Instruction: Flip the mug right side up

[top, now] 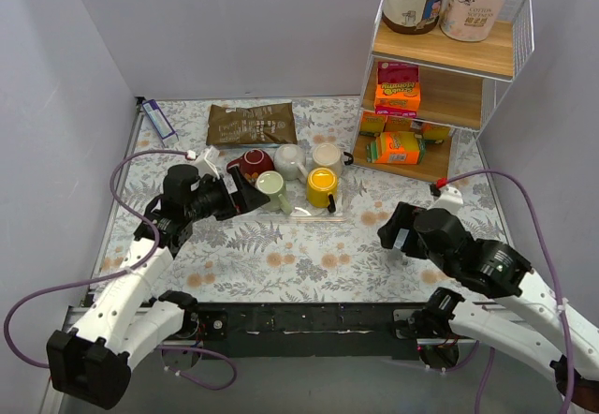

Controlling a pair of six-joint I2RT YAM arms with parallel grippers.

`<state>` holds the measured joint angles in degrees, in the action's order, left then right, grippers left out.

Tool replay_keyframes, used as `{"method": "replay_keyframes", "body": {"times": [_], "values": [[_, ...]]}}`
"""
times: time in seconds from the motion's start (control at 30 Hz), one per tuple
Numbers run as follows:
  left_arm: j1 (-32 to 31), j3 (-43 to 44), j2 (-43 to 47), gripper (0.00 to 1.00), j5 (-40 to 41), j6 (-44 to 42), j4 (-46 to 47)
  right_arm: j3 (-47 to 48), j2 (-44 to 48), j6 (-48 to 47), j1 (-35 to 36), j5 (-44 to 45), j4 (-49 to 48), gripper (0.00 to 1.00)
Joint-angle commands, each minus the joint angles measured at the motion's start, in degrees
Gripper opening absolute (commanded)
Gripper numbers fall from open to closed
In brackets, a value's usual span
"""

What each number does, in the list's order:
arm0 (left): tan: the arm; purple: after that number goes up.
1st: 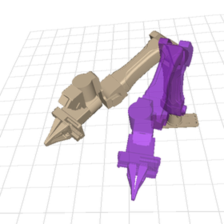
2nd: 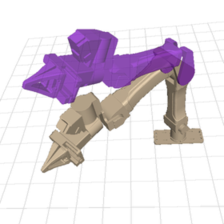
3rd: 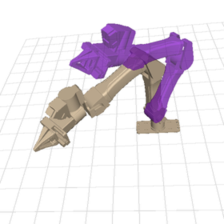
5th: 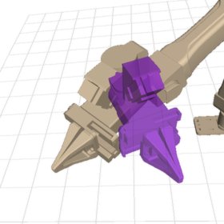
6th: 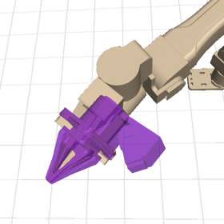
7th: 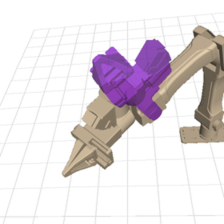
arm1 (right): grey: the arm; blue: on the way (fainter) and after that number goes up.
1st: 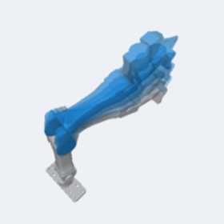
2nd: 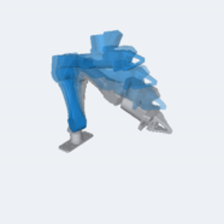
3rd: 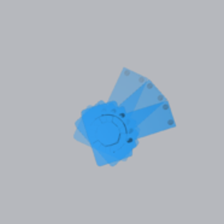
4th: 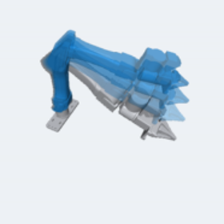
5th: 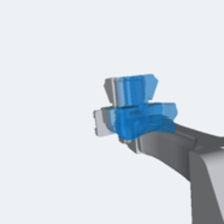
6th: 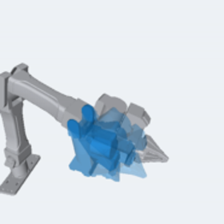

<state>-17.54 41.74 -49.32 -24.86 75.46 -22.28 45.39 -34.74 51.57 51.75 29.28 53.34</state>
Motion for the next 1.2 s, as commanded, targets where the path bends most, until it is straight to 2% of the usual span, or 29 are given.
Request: {"method": "replay_keyframes", "body": {"times": [0.0,0.17,0.3,0.33,0.43,0.5,0.6,0.63,0.73,0.93,1.17], "values": [[-0.21,0.72,-4.28,0.98,-3.78,0.12,3.64,7.60,0.91,-2.00,-0.15,1.39,1.94,0.99],[-1.53,0.98,-7.80,0.98,-1.25,2.84,6.55,18.14,-3.66,-8.05,-0.15,4.12,-1.74,0.99],[-6.88,2.29,-11.32,0.98,7.35,8.01,6.73,25.00,-9.90,-15.43,-0.15,5.96,-7.80,0.98],[-11.50,3.08,-12.11,0.98,15.03,8.99,5.33,25.19,-11.56,-18.58,-0.15,7.01,-12.08,0.98],[-18.73,7.38,-15.71,0.98,27.46,13.21,0.95,23.87,-14.81,-23.88,-0.50,7.47,-20.98,0.98],[-19.37,9.75,-19.22,0.98,32.76,16.37,-1.17,25.27,-17.63,-25.55,-3.04,4.14,-23.27,0.98],[-20.51,11.96,-23.35,0.98,37.86,18.05,-3.73,25.90,-23.87,-25.03,-11.29,-11.92,-24.86,0.97],[-21.30,12.40,-24.50,0.97,39.09,19.10,-4.60,25.37,-26.23,-24.42,-13.40,-19.97,-25.56,0.96],[-22.27,14.42,-28.28,0.96,43.40,21.03,-7.06,21.25,-27.57,-22.13,-17.64,-27.93,-29.95,0.94],[-24.82,16.18,-33.46,0.84,47.62,24.55,-8.21,16.58,-28.10,-19.67,-20.81,-34.54,-33.65,0.93],[-26.58,19.60,-38.47,0.74,53.34,27.28,-8.04,15.70,-27.84,-19.40,-21.69,-36.31,-34.53,0.91]]}}
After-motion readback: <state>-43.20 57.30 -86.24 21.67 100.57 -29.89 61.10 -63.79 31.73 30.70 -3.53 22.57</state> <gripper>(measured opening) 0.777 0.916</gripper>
